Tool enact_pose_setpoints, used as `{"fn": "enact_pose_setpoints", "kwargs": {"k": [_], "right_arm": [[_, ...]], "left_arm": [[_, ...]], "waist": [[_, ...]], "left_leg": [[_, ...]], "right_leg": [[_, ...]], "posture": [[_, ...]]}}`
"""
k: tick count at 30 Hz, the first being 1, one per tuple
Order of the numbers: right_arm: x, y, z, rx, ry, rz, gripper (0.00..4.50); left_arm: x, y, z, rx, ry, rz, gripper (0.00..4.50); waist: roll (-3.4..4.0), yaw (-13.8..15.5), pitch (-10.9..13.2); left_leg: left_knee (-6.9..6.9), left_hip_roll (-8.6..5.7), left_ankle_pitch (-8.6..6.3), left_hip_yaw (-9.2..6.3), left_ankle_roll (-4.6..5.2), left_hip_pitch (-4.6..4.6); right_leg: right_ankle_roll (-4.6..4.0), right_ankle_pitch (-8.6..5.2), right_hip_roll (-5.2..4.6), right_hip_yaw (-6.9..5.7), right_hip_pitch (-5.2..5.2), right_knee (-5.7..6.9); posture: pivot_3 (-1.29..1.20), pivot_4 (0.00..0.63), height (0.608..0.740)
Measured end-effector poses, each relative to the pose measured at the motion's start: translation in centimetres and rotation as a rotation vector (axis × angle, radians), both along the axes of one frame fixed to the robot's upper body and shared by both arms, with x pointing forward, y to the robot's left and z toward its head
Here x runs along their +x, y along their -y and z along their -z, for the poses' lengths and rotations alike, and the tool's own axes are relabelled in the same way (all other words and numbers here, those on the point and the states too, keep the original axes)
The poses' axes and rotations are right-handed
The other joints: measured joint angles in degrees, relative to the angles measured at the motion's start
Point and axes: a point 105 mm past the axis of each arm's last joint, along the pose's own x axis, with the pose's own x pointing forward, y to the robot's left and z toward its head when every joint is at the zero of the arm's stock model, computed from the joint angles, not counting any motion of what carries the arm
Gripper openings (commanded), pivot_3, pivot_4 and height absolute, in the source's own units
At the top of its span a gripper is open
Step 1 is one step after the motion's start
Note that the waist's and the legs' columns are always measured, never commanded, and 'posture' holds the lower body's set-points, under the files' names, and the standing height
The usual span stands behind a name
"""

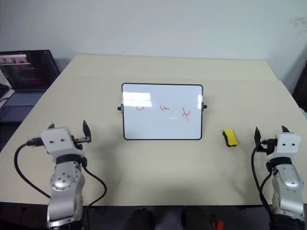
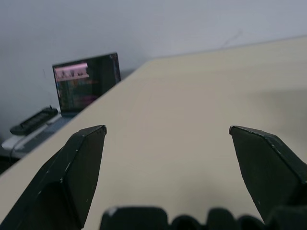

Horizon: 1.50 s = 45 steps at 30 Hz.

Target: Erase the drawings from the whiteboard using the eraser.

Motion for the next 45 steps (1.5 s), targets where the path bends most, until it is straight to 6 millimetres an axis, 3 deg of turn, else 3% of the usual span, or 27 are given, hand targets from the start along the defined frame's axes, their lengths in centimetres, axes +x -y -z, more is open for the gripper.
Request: {"fn": "enact_pose_setpoints", "kwargs": {"k": [5,8,11,14,17,20,25,29,35,41,45], "right_arm": [[0.3,-0.6,1.5,0.099,-0.075,-0.034,4.49],[0.3,-0.9,0.8,0.095,-0.052,-0.03,4.49],[0.6,-1.7,-1.7,0.14,0.02,-0.054,4.49],[0.9,-4.1,-3.5,0.21,0.04,-0.166,4.49],[0.6,-7.0,-2.9,0.288,-0.041,-0.274,4.49],[0.2,-8.5,-2.8,0.335,-0.102,-0.314,4.49],[0.6,-9.9,-4.3,0.268,-0.147,-0.324,4.49],[0.7,-11.9,-2.8,0.277,-0.27,-0.381,4.49],[1.1,-11.6,-2.1,0.282,-0.345,-0.325,4.49],[1.3,-11.0,0.0,0.213,-0.42,-0.274,4.49],[2.8,-10.8,0.5,0.2,-0.425,-0.274,4.49]], "left_arm": [[0.9,0.9,2.4,-0.056,-0.091,0.057,4.5],[0.9,0.9,2.8,-0.093,-0.11,0.087,4.5],[1.2,1.2,1.8,-0.072,-0.121,0.227,4.5],[1.0,1.3,-0.1,-0.048,-0.127,0.4,4.5],[0.1,1.6,-1.6,-0.061,-0.144,0.59,4.5],[-0.3,2.1,-2.6,-0.065,-0.192,0.758,4.5],[0.8,6.7,-6.3,0.043,-0.229,1.159,4.5],[0.2,10.0,-6.4,0.087,-0.287,1.386,4.5],[-0.5,14.0,-7.2,0.211,-0.322,1.648,4.5],[-0.7,15.0,-6.5,0.219,-0.364,1.716,4.5],[-0.5,15.3,-6.0,0.23,-0.368,1.73,4.5]], "waist": [[0.03,-0.1,0.0],[0.03,-0.2,0.0],[0.05,-0.2,0.0],[0.05,-0.2,0.0],[0.08,-0.2,0.0],[0.14,0.0,0.0],[0.1,0.5,0.1],[0.12,-0.2,0.1],[0.13,-0.2,0.1],[0.14,-0.4,0.1],[0.15,-0.4,0.2]], "left_leg": [[0.01,-0.01,0.0,0.02,0.0,0.05],[-0.02,0.02,0.0,0.03,0.0,0.02],[-0.03,0.05,0.01,-0.01,-0.01,0.03],[-0.03,0.08,0.01,-0.04,-0.01,0.04],[-0.03,0.08,0.0,-0.09,-0.01,0.05],[0.01,0.01,0.0,-0.2,-0.01,0.02],[0.05,-0.06,0.02,-0.18,0.01,-0.01],[-0.02,0.02,0.01,-0.17,0.02,-0.16],[-0.06,0.0,0.0,-0.18,0.02,-0.19],[-0.04,0.0,0.0,-0.13,0.03,-0.16],[0.0,-0.01,0.0,-0.13,0.03,-0.15]], "right_leg": [[0.23,-0.12,0.01,0.01,0.1,0.02],[0.22,-0.11,0.03,0.02,0.04,0.02],[0.22,-0.11,0.08,0.0,0.04,0.04],[0.21,-0.12,0.09,-0.02,0.04,0.03],[0.2,-0.12,0.07,-0.06,0.01,-0.01],[0.21,-0.13,0.02,-0.07,-0.04,-0.01],[0.26,-0.14,0.02,-0.13,-0.02,-0.05],[0.2,-0.13,0.1,-0.12,-0.17,-0.09],[0.16,-0.15,0.19,-0.14,-0.19,-0.13],[0.32,-0.24,0.21,-0.07,-0.19,-0.12],[0.32,-0.24,0.25,-0.07,-0.19,-0.08]], "posture": [[0.0,0.15,0.74],[0.0,0.15,0.74],[0.0,0.15,0.74],[0.0,0.15,0.74],[0.0,0.15,0.74],[0.0,0.15,0.74],[0.0,0.15,0.74],[0.0,0.15,0.74],[0.0,0.15,0.74],[0.0,0.15,0.74],[0.0,0.15,0.74]]}}
